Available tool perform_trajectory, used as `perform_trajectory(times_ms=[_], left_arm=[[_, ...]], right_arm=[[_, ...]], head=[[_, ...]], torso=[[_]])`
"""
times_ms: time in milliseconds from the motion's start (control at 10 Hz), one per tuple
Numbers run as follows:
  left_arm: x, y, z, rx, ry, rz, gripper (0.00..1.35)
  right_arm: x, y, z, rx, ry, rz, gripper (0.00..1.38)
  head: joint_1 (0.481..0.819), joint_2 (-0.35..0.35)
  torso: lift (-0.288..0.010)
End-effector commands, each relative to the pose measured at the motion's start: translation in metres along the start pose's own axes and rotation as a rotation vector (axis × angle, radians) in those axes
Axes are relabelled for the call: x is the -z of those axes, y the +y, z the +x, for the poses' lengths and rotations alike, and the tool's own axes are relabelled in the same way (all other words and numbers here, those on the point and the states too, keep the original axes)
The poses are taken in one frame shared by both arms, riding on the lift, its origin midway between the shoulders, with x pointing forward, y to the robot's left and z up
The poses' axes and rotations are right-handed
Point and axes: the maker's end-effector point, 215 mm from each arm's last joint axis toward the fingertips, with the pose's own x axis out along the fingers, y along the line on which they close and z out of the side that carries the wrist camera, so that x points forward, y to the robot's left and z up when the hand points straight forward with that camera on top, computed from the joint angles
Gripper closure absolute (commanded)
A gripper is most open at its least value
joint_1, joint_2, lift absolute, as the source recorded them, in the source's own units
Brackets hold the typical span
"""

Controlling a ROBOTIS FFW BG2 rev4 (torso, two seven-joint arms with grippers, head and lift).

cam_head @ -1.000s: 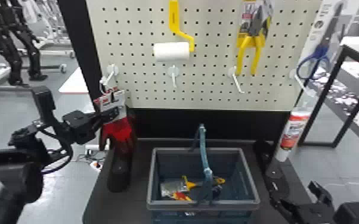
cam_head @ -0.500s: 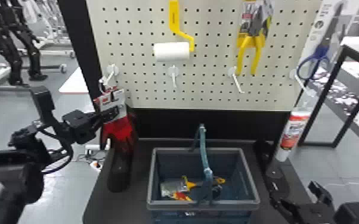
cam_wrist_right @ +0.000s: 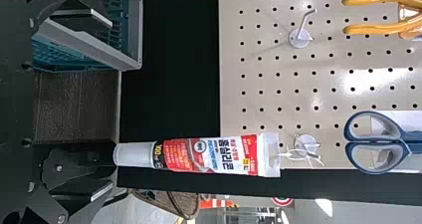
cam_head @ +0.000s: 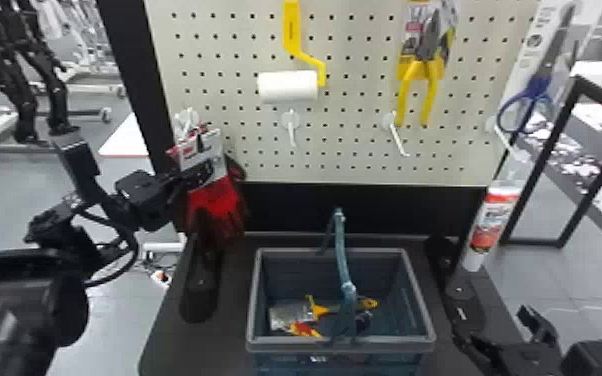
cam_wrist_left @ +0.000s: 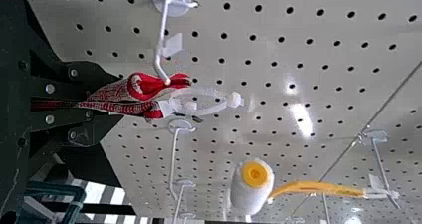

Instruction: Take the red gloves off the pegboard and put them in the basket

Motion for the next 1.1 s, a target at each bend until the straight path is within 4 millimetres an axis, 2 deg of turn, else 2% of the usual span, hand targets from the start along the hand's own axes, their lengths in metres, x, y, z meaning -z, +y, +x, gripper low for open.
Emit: perform_trajectory(times_ms=[0, 400, 600, 800, 1000], left_arm=[[-0.001, -0.01, 0.005, 0.002, -0.023, -0.017, 1.22], [0.003, -0.03, 0.011, -0.086, -0.143, -0.069, 1.22], [0.017, -0.031, 0.007, -0.159, -0.216, -0.19, 1.22], [0.022, -0.043, 0.011, -0.173, -0.257, -0.278, 1.22], [0.033, -0.056, 0.011, -0.202, -0.337, -0.455, 1.22]], right_arm=[[0.001, 0.0, 0.0, 0.0, 0.002, 0.002, 0.17], [0.001, 0.0, 0.001, 0.001, 0.002, 0.004, 0.17], [0.004, 0.0, 0.001, 0.001, 0.006, 0.006, 0.17], [0.004, 0.0, 0.001, 0.002, 0.005, 0.008, 0.17], [0.004, 0.0, 0.001, 0.0, 0.007, 0.008, 0.17]], head=[[0.549, 0.0], [0.549, 0.0], [0.549, 0.0], [0.549, 0.0], [0.549, 0.0]], torso=[[-0.1], [-0.1], [-0.1], [-0.1], [-0.1]])
